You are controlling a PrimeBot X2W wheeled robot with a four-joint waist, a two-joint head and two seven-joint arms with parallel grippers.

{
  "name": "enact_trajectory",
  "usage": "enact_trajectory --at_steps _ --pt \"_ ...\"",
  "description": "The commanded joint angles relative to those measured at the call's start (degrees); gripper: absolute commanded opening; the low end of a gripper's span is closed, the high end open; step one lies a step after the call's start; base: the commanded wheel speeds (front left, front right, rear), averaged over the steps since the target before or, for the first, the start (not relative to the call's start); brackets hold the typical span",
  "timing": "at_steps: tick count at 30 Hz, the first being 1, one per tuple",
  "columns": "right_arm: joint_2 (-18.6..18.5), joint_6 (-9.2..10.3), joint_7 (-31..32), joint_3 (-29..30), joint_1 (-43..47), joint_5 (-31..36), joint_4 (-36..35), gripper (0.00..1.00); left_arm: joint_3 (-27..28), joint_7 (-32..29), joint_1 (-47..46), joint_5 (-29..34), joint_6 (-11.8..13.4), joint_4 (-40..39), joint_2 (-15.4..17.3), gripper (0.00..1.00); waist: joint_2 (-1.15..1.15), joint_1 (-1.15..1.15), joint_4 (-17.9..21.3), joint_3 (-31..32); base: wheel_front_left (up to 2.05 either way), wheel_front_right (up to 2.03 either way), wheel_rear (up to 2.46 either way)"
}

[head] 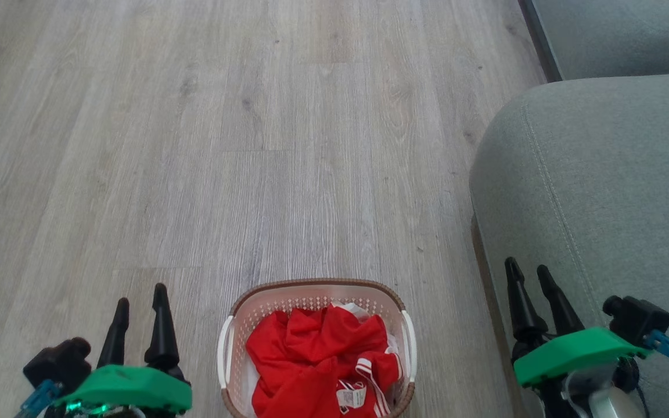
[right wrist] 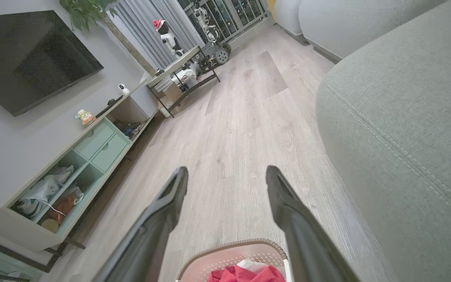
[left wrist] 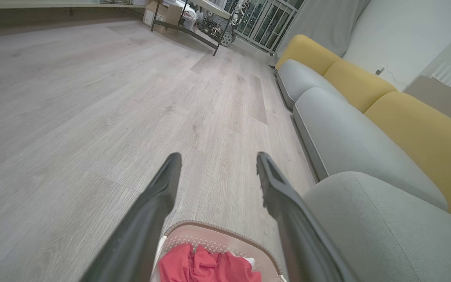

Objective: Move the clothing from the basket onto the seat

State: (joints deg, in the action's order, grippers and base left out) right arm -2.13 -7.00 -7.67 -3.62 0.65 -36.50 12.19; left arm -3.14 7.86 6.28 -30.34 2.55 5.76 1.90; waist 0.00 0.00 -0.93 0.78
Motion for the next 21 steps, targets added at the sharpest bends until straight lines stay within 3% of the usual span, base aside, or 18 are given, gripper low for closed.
enact_trajectory --at_steps 1,21 --pt "-0.58 -0.34 -1.18 -1.38 -1.84 2.53 -2.56 1.00 0.76 1.09 -1.28 2.69 0.43 -2.71 0.72 1.00 0.00 0.00 -0.02 0.01 0.00 0.00 0.00" --pt "-0.67 -0.42 -4.42 -3.46 -1.26 15.15 -3.89 1.00 -0.87 4.28 0.50 15.00 0.39 -3.63 0.86 1.00 0.00 0.00 -0.28 0.79 0.00 0.00 0.00"
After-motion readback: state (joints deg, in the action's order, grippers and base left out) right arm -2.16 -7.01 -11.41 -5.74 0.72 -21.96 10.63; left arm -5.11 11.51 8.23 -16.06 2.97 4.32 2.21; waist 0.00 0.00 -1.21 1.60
